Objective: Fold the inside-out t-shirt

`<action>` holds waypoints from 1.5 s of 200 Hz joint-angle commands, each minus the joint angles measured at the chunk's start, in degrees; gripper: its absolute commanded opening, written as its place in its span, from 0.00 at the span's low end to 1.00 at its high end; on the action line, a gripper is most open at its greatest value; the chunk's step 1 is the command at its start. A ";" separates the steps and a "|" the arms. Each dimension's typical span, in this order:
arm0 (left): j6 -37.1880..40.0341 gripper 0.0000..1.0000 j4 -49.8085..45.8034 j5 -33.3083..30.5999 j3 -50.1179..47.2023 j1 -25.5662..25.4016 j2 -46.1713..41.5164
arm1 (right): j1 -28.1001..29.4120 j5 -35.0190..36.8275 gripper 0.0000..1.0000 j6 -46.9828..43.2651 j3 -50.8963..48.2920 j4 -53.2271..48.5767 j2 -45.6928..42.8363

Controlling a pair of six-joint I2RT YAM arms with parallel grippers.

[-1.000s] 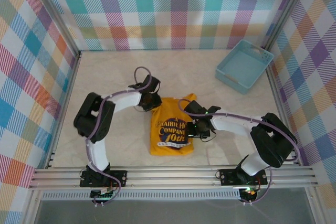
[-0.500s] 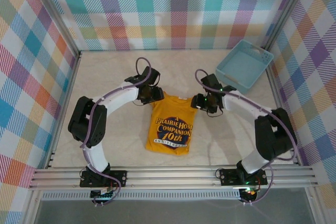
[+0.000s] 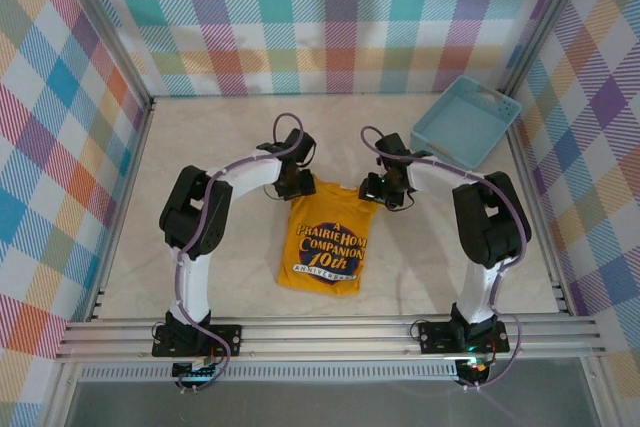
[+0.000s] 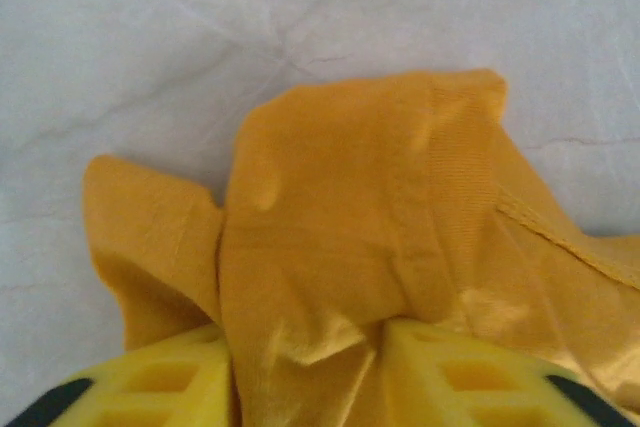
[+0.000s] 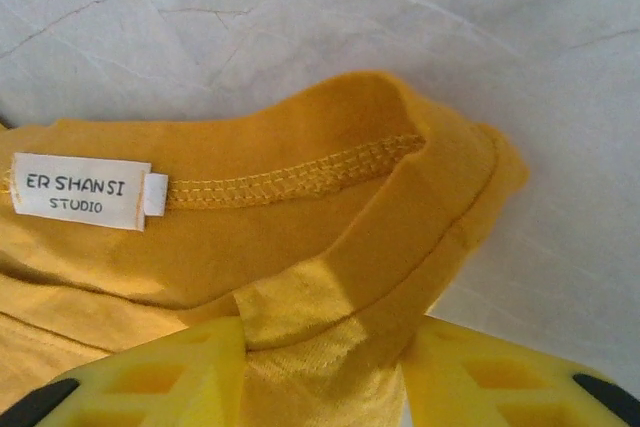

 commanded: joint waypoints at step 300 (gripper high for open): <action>0.79 0.59 14.74 7.89 -18.22 9.67 -14.42 | -2.83 -2.00 0.62 -4.96 2.72 1.44 -4.28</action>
